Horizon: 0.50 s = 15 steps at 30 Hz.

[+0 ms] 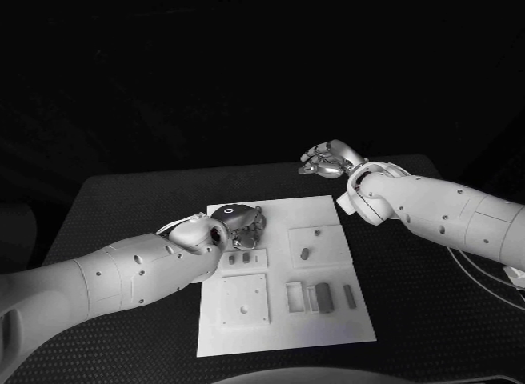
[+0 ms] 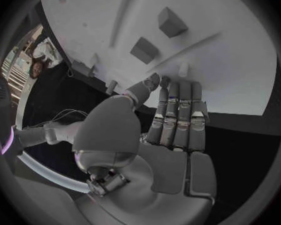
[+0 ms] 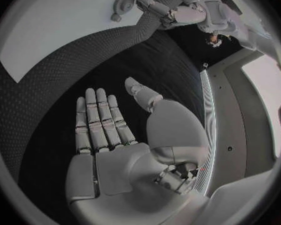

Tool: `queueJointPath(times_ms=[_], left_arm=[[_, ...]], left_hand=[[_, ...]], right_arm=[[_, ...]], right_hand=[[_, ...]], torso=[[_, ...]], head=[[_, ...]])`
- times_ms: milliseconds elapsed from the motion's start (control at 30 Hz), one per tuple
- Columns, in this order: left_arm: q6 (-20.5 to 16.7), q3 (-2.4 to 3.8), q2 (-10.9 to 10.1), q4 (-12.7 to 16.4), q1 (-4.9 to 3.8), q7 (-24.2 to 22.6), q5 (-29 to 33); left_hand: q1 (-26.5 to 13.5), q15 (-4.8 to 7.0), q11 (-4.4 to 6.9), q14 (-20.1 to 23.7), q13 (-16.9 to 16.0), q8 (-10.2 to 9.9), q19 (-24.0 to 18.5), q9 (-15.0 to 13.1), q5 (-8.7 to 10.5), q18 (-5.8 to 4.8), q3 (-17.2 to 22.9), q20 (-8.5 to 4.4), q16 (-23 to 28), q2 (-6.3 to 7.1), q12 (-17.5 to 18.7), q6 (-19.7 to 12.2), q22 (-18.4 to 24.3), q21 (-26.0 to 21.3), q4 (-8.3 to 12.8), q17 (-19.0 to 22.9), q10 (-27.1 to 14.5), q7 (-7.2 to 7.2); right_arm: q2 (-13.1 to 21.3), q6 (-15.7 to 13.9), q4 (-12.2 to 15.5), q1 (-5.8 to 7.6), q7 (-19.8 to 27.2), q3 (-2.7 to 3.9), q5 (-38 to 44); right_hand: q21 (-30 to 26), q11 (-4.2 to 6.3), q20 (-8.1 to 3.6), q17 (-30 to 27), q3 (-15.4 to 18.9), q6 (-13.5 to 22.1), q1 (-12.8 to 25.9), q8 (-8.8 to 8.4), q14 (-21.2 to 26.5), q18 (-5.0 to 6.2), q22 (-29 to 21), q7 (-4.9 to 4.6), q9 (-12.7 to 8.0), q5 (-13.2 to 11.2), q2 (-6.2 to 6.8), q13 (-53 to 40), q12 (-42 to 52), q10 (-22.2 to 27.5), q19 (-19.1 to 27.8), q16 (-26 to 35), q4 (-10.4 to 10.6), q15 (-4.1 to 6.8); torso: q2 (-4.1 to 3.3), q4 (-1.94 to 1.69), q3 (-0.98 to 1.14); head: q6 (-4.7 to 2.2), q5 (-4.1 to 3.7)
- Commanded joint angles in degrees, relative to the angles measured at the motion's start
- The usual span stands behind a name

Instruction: Assemble the parts on the task board

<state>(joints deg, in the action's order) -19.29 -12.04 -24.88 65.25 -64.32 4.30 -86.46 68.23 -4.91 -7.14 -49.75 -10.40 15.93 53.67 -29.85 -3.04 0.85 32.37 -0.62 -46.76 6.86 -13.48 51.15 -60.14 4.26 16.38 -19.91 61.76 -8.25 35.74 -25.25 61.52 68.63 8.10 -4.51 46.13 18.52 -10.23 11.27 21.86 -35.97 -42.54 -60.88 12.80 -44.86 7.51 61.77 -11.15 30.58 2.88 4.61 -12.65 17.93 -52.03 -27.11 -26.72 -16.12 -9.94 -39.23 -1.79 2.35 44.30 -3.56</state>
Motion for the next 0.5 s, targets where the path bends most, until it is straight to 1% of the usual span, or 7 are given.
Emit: queueJointPath(times_ms=[33, 167, 333, 500], left_arm=[[0.08, 0.01, 0.29, -0.12, 0.08, -0.63, -0.48], [0.68, 0.01, 0.51, -0.57, 0.17, -0.37, -0.48], [1.18, 0.01, 1.01, -1.38, 0.54, -0.24, -0.48], [1.93, 0.01, 1.18, -1.48, 0.71, 0.11, -0.71]], left_hand=[[0.44, 0.09, -0.22, -0.44, 0.07, 0.13, 0.29, 0.0, 0.02, 0.62, 0.29, -0.03, -0.14, -0.12, 0.21, 0.35, 0.02, -0.01, 0.03, -0.08, 0.4, 0.19], [0.45, 0.14, -0.21, -0.52, 0.1, 0.17, 0.4, 0.04, 0.02, 0.59, 0.4, -0.09, -0.12, -0.35, 0.35, 0.49, 0.04, -0.02, 0.0, -0.15, 0.48, 0.06], [0.54, 0.22, -0.19, -0.66, 0.11, 0.08, 0.57, 0.17, 0.01, 0.55, 0.63, -0.19, -0.09, -0.77, 0.52, 0.47, 0.08, -0.04, -0.01, -0.27, 0.71, -0.2], [0.95, 0.49, -0.01, -1.2, 0.07, 0.06, 1.11, 0.35, 0.02, 0.55, 1.04, -0.44, -0.22, -1.04, 0.66, 0.6, 0.04, 0.07, 0.07, -0.54, 1.31, -0.4]], right_arm=[[-0.07, 0.02, 0.17, -0.01, 0.76, 0.03, -0.15], [-0.06, 0.29, 0.38, -0.01, 0.65, 0.03, -0.14], [-0.07, 0.46, 0.5, -0.01, 0.64, 0.03, -0.13], [-0.07, 0.57, 0.54, -0.01, 0.64, 0.03, -0.13]], right_hand=[[-0.36, 0.01, 0.18, -0.1, 0.42, 0.03, -0.25, 0.25, -0.41, -0.24, 0.05, -1.92, -0.11, 0.0, 0.05, 0.1, -0.33, -0.58, -0.11, 0.29, 0.0, 0.0], [-0.43, 0.02, 0.19, -0.12, 0.47, 0.03, -0.2, 0.27, -0.52, -0.23, 0.08, -1.92, -0.16, 0.0, 0.1, 0.27, -0.38, -0.67, -0.15, 0.36, 0.02, -0.04], [-0.51, 0.02, 0.19, -0.15, 0.51, 0.04, -0.18, 0.3, -0.58, -0.22, 0.1, -1.92, -0.22, 0.0, 0.1, 0.46, -0.44, -0.74, -0.19, 0.46, 0.03, -0.05], [-0.58, 0.02, 0.19, -0.18, 0.53, 0.05, -0.16, 0.32, -0.61, -0.22, 0.12, -1.92, -0.27, 0.0, 0.08, 0.62, -0.5, -0.79, -0.21, 0.55, 0.04, -0.05]], torso=[[0.08, -0.01, 0.04], [0.09, 0.0, 0.04], [0.03, 0.0, 0.08], [0.02, 0.0, 0.07]], head=[[0.05, 0.04], [0.02, 0.03], [0.06, -0.05], [0.11, -0.15]])
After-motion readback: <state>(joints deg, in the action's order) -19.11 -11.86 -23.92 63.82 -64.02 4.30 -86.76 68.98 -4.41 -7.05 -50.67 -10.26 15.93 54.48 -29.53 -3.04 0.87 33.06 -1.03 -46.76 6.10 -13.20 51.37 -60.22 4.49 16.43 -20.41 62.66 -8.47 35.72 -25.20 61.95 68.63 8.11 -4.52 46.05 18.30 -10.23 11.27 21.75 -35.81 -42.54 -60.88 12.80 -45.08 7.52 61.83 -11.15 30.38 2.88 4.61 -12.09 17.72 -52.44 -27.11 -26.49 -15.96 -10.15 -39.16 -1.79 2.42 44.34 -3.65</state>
